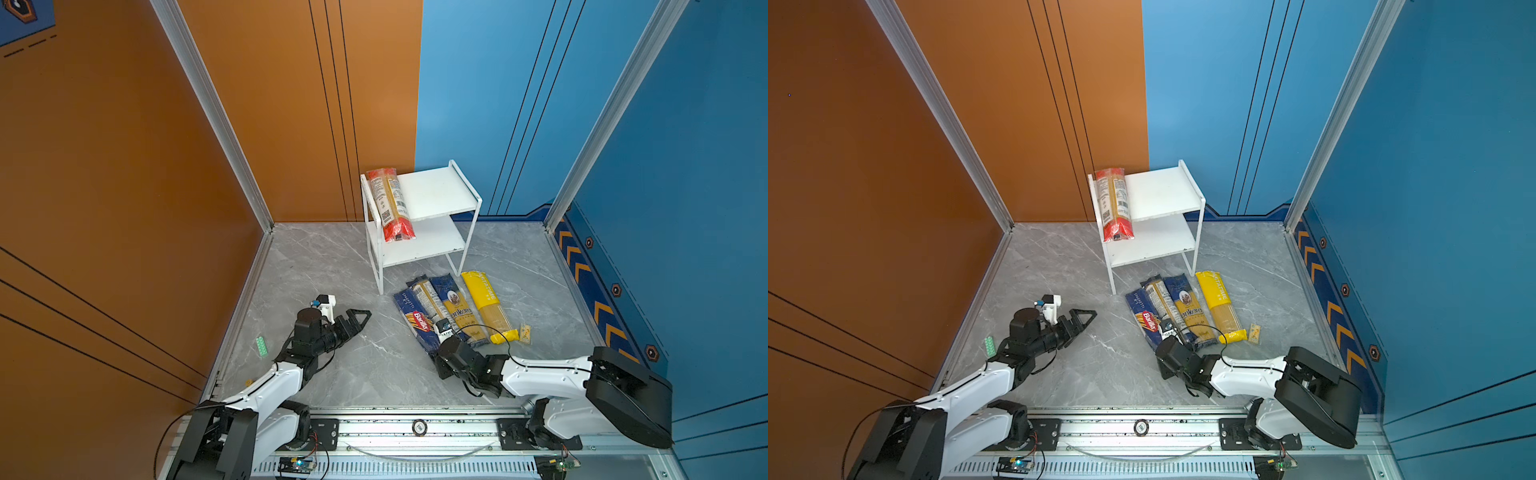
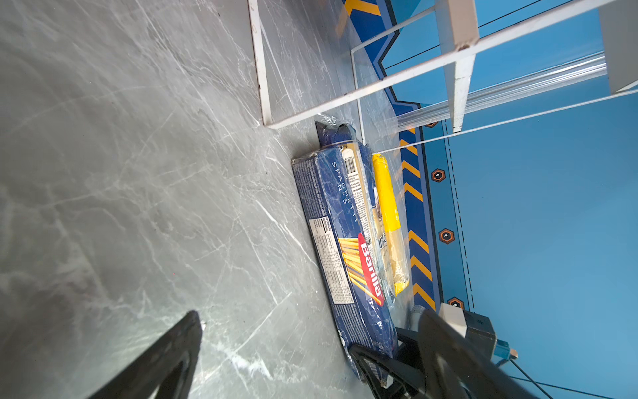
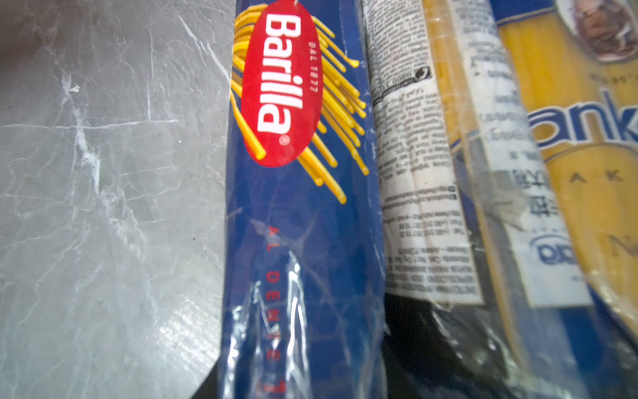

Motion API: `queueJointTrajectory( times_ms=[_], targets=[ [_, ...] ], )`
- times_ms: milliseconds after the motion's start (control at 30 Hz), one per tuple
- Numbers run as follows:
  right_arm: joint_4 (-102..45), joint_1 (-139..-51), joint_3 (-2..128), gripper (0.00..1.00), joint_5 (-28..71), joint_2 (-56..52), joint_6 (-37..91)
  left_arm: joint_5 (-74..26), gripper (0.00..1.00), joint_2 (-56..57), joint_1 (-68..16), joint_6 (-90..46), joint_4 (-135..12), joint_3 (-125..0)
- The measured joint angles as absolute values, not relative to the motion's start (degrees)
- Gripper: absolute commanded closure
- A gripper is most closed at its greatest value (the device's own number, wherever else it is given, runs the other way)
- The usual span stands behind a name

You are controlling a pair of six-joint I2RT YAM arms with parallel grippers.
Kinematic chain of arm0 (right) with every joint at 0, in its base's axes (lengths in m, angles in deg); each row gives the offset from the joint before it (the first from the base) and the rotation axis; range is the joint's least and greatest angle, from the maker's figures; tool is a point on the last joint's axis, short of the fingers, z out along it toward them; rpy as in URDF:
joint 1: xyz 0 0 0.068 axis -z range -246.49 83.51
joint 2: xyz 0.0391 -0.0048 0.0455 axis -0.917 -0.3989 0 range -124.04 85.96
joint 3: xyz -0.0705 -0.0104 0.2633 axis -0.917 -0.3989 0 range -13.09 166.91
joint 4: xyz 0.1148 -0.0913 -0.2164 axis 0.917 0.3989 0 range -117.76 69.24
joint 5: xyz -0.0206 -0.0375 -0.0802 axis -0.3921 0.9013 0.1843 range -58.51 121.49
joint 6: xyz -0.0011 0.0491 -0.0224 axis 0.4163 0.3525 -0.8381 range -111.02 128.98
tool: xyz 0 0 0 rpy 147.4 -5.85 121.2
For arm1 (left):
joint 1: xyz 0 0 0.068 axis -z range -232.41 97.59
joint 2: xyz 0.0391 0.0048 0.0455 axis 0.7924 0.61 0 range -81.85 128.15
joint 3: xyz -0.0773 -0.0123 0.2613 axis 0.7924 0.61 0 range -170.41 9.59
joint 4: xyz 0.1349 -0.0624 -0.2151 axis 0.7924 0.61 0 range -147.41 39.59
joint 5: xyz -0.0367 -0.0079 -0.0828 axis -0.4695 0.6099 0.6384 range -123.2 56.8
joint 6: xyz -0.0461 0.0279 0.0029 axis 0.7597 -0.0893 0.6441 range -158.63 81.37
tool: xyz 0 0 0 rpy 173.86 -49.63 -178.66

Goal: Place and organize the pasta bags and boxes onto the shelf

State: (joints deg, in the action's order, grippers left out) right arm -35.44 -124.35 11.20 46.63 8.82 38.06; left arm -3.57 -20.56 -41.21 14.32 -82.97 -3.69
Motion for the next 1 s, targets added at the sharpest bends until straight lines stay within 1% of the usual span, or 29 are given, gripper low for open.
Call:
queueJointTrajectory(
  times_ms=[433,767,1000],
  targets=[
    [-21.91,-120.40,10.85,1.00,40.09,21.62,35.02,-3.55,0.02,-20.19,-41.21,14.32,-82.97,-3.69],
    [-13.49,-119.15,15.11,1.00,38.74,23.13,32.77,-3.55,0.02,-20.19,-41.21,14.30,-82.97,-3.69],
    [-10.11,-118.91,16.95,1.00,38.63,23.63,32.05,-3.55,0.02,-20.19,-41.25,14.30,-82.97,-3.60]
  ],
)
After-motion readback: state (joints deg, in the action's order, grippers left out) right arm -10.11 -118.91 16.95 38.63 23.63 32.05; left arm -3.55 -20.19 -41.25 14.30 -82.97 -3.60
